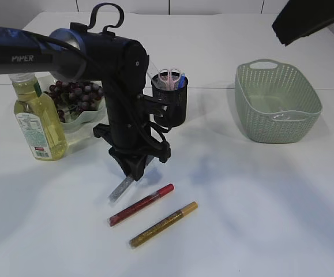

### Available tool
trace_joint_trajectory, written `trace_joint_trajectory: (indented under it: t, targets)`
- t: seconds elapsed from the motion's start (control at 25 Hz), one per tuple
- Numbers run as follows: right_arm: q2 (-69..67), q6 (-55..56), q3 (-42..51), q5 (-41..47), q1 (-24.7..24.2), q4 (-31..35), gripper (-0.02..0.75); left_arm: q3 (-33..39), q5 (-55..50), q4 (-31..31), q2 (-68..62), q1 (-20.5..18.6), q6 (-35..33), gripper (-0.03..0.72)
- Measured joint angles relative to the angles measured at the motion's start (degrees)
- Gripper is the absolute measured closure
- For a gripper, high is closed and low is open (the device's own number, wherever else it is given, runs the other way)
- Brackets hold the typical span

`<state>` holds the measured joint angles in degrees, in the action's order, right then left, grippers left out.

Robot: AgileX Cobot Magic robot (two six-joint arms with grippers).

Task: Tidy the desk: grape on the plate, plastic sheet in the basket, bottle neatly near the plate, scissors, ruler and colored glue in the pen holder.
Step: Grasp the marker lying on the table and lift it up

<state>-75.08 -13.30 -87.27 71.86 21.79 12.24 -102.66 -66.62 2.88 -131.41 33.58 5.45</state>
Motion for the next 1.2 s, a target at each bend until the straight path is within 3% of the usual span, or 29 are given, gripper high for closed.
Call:
trace_joint_trajectory:
  t: [0.2,0.36,0.72,1.2]
  targets:
    - [0.0,0.0,0.0,0.0,0.0,0.0,0.459,0.98,-0.29,0.0,2.93,0.0,0.0,0.575]
    - [0.0,0.0,0.0,0.0,0.0,-0.55,0.459,6.52,2.23,0.34,7.97,0.0,0.0,0.575]
    - [0.0,-0.11,0.0,0.1,0.0,-0.89,0.459,24.22,25.46,0.28,21.99,0.0,0.0,0.575]
    - [0.0,-0.11,0.0,0.1,0.0,-0.89,0.459,26.23,45.97,-1.59,22.45,0.0,0.0,0.575]
